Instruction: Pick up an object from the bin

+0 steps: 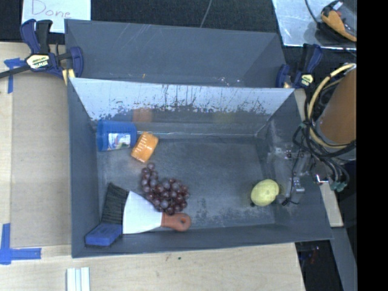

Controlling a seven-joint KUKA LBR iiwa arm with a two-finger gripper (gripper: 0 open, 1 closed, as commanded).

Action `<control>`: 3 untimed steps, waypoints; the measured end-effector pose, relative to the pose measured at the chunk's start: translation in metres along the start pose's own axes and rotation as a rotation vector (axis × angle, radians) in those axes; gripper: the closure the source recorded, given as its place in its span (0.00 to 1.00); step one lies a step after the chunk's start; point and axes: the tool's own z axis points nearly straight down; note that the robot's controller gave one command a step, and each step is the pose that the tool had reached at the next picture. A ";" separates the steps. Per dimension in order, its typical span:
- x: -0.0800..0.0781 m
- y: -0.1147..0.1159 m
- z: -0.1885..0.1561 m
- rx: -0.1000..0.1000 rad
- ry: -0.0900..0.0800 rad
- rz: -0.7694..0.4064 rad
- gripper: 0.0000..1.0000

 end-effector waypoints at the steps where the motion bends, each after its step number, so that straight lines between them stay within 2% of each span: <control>1: -0.002 0.001 -0.004 0.001 -0.008 -0.005 0.00; 2: -0.037 -0.037 0.127 0.002 -0.007 -0.034 0.00; 3: -0.061 -0.037 0.043 0.009 -0.026 -0.280 0.00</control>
Offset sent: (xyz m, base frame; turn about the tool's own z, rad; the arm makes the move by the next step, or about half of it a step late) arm 0.0359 -0.0364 -0.1272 -0.0361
